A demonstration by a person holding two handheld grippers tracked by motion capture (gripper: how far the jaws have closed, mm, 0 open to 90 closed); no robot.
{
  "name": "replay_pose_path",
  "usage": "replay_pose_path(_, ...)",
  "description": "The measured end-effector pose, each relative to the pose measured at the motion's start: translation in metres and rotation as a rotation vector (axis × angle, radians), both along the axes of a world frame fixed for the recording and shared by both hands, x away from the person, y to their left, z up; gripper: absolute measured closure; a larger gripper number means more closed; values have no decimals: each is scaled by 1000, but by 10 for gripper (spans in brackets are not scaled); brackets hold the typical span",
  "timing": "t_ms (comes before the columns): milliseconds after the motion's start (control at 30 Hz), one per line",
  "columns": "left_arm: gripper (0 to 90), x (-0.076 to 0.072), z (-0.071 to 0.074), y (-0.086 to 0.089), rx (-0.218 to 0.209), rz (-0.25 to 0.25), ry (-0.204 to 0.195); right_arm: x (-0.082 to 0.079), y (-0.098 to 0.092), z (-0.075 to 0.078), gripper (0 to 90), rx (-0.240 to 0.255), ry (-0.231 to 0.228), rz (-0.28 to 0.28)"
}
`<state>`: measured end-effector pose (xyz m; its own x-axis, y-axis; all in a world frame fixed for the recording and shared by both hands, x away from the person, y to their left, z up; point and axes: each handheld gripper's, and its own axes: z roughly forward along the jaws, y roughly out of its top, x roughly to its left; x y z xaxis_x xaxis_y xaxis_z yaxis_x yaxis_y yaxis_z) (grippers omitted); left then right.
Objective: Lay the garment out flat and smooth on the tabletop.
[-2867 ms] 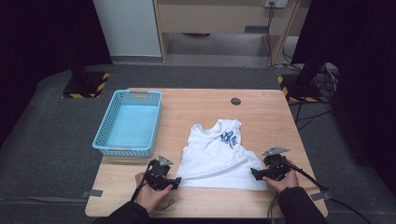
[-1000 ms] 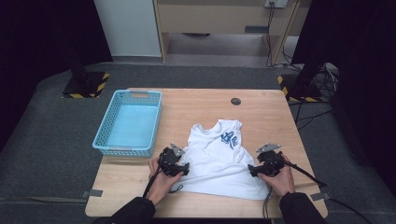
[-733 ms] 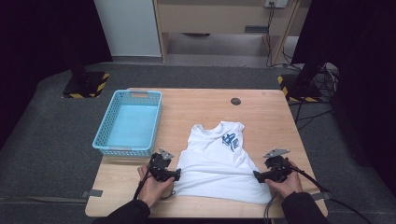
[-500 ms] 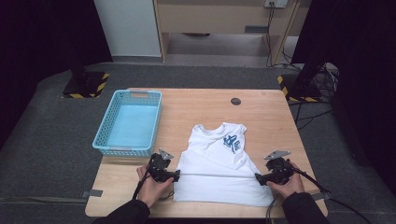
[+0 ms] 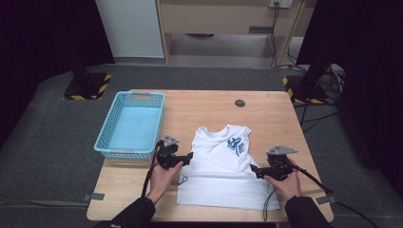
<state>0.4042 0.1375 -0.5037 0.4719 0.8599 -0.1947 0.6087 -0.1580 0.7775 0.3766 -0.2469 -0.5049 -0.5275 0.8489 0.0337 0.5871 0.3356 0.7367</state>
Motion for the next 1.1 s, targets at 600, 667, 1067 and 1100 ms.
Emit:
replay_pose_path(600,303,67,-11,-25,56,-3,-20,2,-1,0,129,-36,-16,4)
replay_pose_path(667,307,73,-15,-28,56,-14,-26,2,-1,0,129,-38,-16,4)
replay_pose_path(1067,380,88,-32,-38,148,-15,-27,3,-1,0,133,-52,-13,13)
replay_pose_path(1100,386,88,-32,-38,148,-15,-27,3,-1,0,133,-52,-13,13)
